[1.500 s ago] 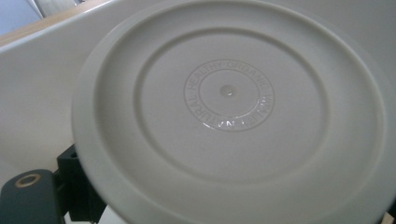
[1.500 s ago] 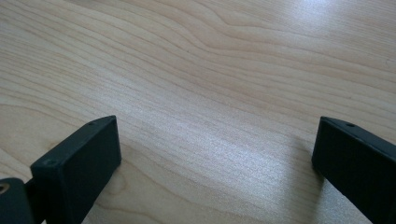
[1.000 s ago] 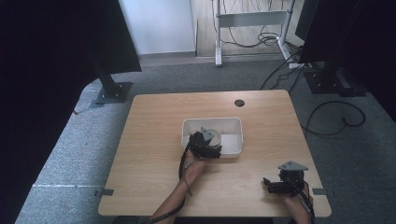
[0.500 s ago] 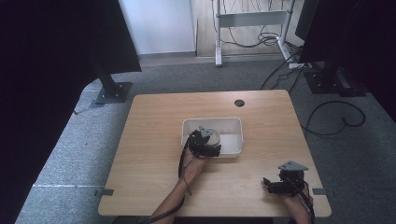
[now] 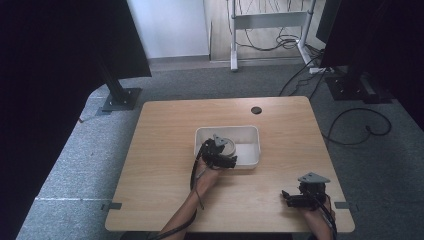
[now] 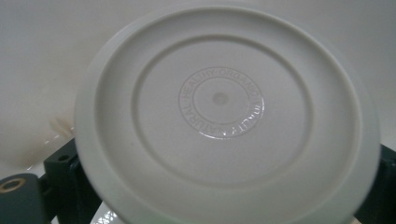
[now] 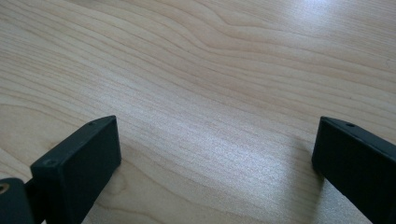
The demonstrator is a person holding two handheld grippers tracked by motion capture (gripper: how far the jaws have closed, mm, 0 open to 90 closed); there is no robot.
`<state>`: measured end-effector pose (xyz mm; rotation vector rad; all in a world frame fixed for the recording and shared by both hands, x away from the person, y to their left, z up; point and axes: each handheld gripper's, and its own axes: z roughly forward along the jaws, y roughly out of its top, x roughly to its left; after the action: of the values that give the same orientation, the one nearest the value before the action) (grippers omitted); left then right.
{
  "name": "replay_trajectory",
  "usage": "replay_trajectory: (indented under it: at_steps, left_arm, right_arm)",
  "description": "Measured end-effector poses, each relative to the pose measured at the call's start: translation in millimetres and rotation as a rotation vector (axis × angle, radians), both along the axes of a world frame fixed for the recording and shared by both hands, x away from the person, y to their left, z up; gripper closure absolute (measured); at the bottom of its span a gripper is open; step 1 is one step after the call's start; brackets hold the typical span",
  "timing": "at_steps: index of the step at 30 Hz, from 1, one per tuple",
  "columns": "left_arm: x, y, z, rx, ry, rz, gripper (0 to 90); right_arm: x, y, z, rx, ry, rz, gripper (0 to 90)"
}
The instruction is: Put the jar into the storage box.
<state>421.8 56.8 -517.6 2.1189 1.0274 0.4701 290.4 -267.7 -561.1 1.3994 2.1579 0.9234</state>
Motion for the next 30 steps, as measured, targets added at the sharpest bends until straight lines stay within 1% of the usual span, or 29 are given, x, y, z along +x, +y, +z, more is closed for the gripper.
replay_trajectory:
  at_steps: [8, 13, 17, 30]
  left_arm:
    - [-4.3, 3.0, 7.9, -0.009, -0.015, -0.004, 4.9]
    - [-7.8, 5.5, 14.4, -0.008, -0.034, -0.008, 4.9]
    - [-11.4, 7.3, 19.6, -0.01, -0.041, -0.011, 4.9]
    - [-21.7, 13.6, 27.7, -0.009, -0.065, -0.028, 5.3]
  right_arm:
    - [0.0, 0.0, 0.0, 0.0, 0.0, 0.0, 0.7]
    - [0.0, 0.0, 0.0, 0.0, 0.0, 0.0, 0.7]
    - [0.0, 0.0, 0.0, 0.0, 0.0, 0.0, 0.7]
    - [0.0, 0.0, 0.0, 0.0, 0.0, 0.0, 0.7]
